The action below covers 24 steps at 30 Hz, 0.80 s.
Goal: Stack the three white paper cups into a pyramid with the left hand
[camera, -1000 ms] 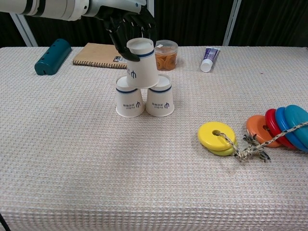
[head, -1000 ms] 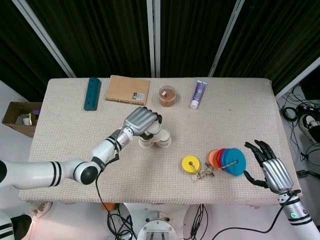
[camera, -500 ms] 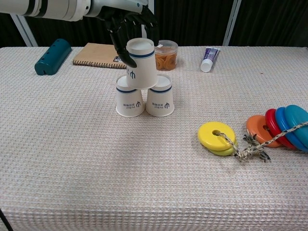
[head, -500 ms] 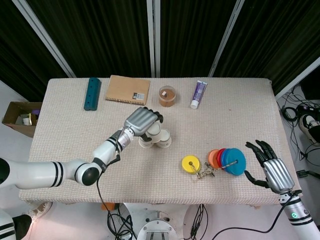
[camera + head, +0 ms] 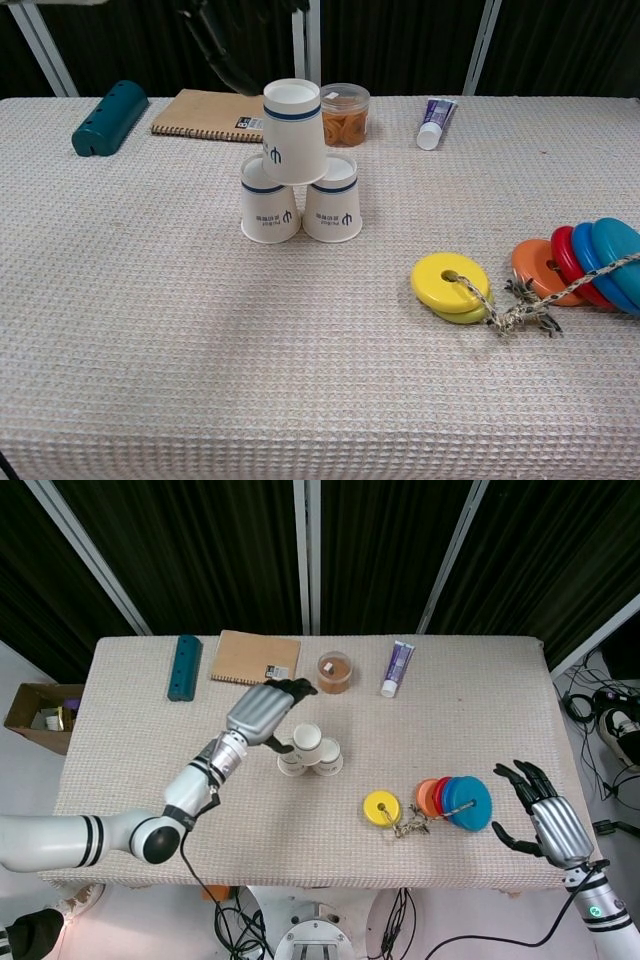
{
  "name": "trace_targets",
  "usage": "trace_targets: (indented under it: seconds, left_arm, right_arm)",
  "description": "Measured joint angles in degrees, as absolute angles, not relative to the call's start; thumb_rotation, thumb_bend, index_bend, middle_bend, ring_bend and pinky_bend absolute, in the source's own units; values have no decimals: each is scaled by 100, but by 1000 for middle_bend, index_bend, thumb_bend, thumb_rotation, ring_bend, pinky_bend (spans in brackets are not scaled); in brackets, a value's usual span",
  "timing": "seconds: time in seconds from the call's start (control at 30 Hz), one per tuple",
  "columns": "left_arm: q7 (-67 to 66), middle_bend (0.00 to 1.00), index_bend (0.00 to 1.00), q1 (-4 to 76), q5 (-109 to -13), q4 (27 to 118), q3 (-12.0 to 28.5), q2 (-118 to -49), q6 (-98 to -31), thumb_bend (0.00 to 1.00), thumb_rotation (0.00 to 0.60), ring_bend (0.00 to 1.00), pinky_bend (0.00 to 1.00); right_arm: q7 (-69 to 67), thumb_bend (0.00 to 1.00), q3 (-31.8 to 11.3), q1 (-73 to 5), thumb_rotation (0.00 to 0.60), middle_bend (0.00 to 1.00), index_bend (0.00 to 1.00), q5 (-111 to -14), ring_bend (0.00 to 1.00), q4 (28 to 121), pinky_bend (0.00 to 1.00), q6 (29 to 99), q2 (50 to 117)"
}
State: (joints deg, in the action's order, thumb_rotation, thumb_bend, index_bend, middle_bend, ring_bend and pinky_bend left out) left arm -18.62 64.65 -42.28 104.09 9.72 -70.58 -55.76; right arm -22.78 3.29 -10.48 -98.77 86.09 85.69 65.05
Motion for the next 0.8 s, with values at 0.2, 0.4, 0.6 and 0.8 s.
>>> trace_targets:
  seconds: [0.2, 0.4, 0.6, 0.8]
  left_arm:
    - [-1589, 140, 225, 5359, -4936, 10535, 687, -6595, -6704, 41, 600, 171, 239]
    - [-1543, 146, 239, 4216, -5640, 10448, 84, -6311, -7743, 40, 600, 171, 222]
    - [-1402, 146, 239, 3071, -6500, 10056, -530, -6384, -8666, 40, 600, 171, 200]
    - [-1354, 146, 239, 2049, -7395, 9773, -1118, -6550, -9375, 41, 600, 171, 197]
  right_arm:
    - [-2497, 344, 320, -921, 600, 197, 100, -9716, 0, 8382, 68, 8702, 6346]
    - [-2440, 344, 203, -868, 600, 122, 108, -9511, 0, 8115, 74, 8746, 6348]
    - [-2767, 343, 116, -939, 600, 120, 107, -9453, 0, 7861, 75, 8644, 6413]
    - [-2430, 343, 148, -895, 600, 119, 93, -9495, 0, 7833, 74, 8653, 6659]
